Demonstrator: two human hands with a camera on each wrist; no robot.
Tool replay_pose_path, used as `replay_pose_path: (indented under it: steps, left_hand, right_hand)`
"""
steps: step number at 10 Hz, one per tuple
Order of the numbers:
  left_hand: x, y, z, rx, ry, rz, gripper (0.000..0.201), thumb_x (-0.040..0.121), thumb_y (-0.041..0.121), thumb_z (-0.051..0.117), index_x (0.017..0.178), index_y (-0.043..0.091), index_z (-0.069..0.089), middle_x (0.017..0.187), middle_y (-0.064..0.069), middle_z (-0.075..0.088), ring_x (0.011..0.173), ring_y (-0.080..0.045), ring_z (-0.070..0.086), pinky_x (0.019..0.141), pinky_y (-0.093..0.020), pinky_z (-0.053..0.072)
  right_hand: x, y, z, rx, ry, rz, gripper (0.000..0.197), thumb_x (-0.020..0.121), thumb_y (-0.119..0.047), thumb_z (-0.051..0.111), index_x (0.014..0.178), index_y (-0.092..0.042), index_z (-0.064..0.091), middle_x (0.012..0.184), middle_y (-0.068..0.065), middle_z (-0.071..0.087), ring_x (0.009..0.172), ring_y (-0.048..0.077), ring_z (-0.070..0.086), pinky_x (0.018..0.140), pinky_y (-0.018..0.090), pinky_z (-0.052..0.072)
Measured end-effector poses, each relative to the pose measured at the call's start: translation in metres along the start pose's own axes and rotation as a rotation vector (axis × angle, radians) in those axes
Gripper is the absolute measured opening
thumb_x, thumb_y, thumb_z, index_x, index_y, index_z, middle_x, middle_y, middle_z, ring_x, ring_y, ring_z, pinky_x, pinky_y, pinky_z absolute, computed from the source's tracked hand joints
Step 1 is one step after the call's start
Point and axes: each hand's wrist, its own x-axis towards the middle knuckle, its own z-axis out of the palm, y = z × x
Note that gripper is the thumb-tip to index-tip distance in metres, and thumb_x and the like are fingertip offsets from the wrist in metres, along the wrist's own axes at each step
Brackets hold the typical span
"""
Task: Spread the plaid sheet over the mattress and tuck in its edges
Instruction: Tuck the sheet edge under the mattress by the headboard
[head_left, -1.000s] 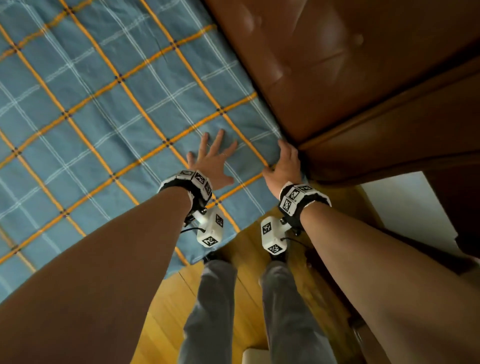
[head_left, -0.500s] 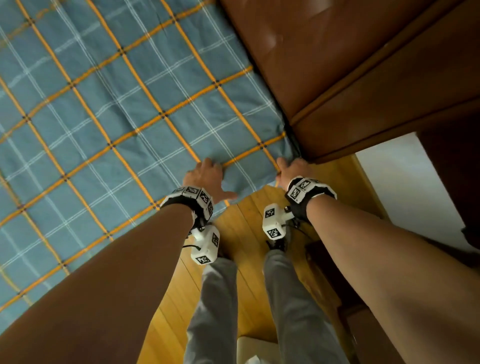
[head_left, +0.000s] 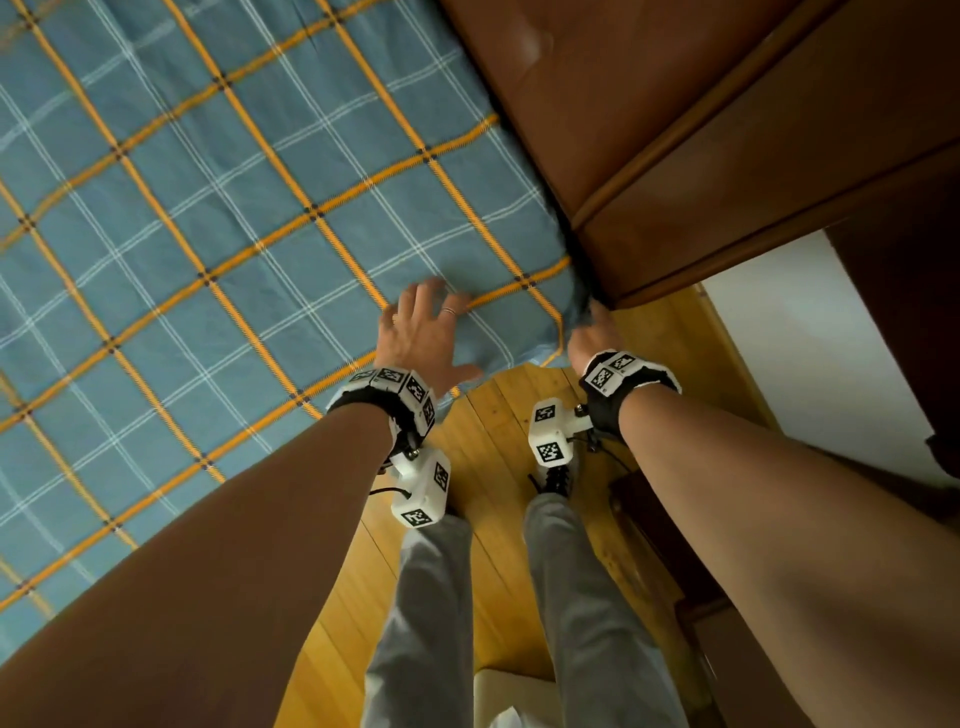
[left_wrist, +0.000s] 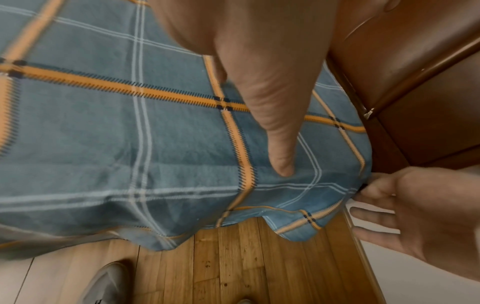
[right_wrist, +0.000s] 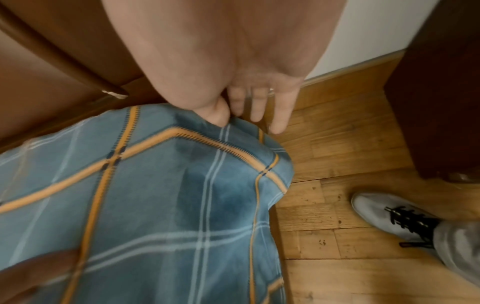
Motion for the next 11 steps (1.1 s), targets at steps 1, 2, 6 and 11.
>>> replay_pose_path:
  steps: [1,2,6,11]
  left_hand:
    - [0.007,-0.007,0.013,-0.006,-0.072,0.032,0.115,0.065,0.066,0.072,0.151,0.041,-0.001,0.160,-0.002,-0.009,0.149,-0.030,-0.006,0.114,-0.066,0.013]
    - [0.010,-0.006,0.020,-0.004,-0.099,0.033,0.122,0.063,0.067,0.073,0.150,0.044,-0.009,0.160,0.000,-0.015,0.149,-0.028,-0.012,0.113,-0.068,0.010]
    - [-0.104,-0.040,-0.103,-0.323,-0.126,-0.216,0.088,0.081,0.058,0.064,0.152,0.035,0.016,0.161,0.003,-0.001,0.148,-0.031,0.011,0.113,-0.056,0.029]
    - [-0.537,-0.222,-0.227,-0.604,0.239,-0.722,0.057,0.091,0.041,0.060,0.142,0.021,0.044,0.144,-0.013,0.043,0.123,-0.031,0.053,0.102,-0.035,0.040]
  right_hand:
    - [0.025,0.008,0.009,-0.124,-0.121,-0.013,0.048,0.101,-0.008,0.040,0.147,0.001,0.031,0.151,0.017,0.038,0.136,0.030,0.040,0.101,0.028,0.036]
    - [0.041,0.027,0.022,-0.153,-0.215,0.037,0.042,0.100,-0.016,0.046,0.139,0.002,0.045,0.141,0.019,0.048,0.129,0.030,0.049,0.077,0.023,0.036]
    - [-0.112,-0.025,-0.036,-0.272,-0.178,-0.110,0.022,0.093,-0.017,0.054,0.074,-0.007,0.054,0.088,0.015,0.056,0.088,0.026,0.052,0.059,0.024,0.041]
    - [-0.530,-0.213,0.100,-0.599,-0.344,-0.942,0.055,0.091,-0.019,0.060,0.142,-0.010,0.043,0.144,0.012,0.048,0.128,0.027,0.050,0.107,0.031,0.037]
